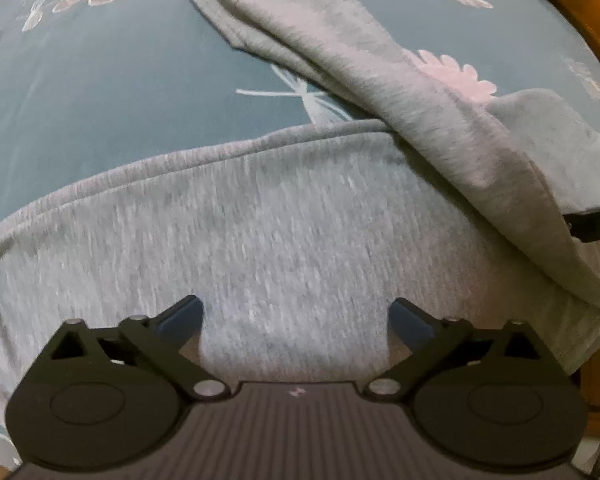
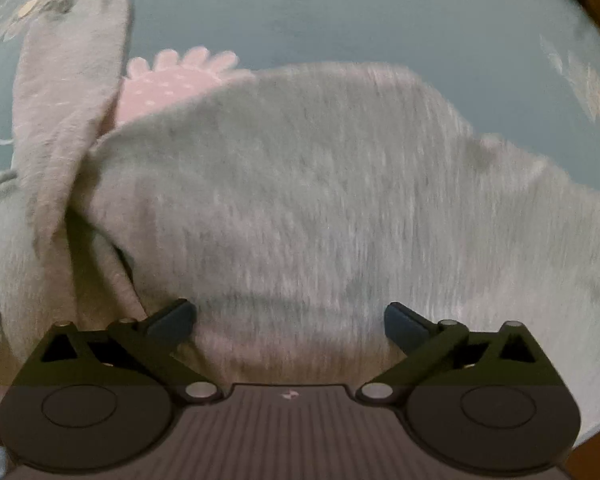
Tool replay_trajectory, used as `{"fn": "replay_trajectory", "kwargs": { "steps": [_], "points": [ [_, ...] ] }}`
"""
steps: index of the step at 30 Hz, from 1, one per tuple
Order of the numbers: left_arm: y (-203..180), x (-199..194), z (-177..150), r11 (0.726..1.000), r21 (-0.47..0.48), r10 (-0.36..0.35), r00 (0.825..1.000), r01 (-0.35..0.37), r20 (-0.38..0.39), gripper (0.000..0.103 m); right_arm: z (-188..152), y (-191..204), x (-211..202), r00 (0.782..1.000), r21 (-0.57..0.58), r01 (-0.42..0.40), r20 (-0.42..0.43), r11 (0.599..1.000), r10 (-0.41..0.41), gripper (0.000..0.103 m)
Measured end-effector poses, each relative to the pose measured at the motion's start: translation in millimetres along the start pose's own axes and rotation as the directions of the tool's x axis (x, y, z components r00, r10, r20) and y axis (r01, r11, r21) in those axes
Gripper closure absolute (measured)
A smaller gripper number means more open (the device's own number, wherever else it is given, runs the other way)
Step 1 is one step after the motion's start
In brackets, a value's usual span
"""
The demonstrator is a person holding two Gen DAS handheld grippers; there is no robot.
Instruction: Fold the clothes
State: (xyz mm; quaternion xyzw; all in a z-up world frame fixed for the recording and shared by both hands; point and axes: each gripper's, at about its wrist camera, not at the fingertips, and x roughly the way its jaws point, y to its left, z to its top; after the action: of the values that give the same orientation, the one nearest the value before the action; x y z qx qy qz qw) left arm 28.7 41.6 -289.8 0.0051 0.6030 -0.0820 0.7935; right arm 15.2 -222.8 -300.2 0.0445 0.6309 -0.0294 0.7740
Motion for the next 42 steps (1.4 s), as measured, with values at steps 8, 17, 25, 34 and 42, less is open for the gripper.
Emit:
{"fn": "replay_trajectory", "kwargs": {
  "steps": [8, 17, 25, 34, 42],
  "points": [
    [-7.7, 5.7, 3.8, 0.998, -0.016, 0.059, 0.997, -0.059, -0.041, 0.001, -10.7, -6.9, -1.7, 0.999, -0.026, -0.030, 0.036, 0.999, 0.031, 0.000],
    [-6.6, 3.4, -2.4, 0.994, -0.066, 0.087, 0.996, -0.087, -0.015, 0.000, 4.2, -23.7, -4.0, 0.996, -0.125, -0.049, 0.072, 0.991, 0.059, 0.000],
    [-0.6, -8.2, -18.4, 0.998, -0.025, 0.063, 0.998, -0.063, 0.008, 0.001, 4.2, -1.2, -62.3, 0.934, -0.309, -0.189, 0.236, 0.932, 0.267, 0.011],
    [7.0, -13.5, -12.5, 0.997, -0.048, 0.060, 0.998, -0.062, -0.034, 0.002, 7.8, 64.4, -39.0, 0.889, -0.394, -0.392, 0.071, 0.831, 0.452, 0.039],
    [19.2, -28.6, -16.0, 0.995, -0.084, 0.047, 0.996, -0.054, -0.081, 0.007, 28.7, 78.3, -9.6, 0.886, -0.297, -0.447, -0.017, 0.844, 0.463, 0.045]
  ]
}}
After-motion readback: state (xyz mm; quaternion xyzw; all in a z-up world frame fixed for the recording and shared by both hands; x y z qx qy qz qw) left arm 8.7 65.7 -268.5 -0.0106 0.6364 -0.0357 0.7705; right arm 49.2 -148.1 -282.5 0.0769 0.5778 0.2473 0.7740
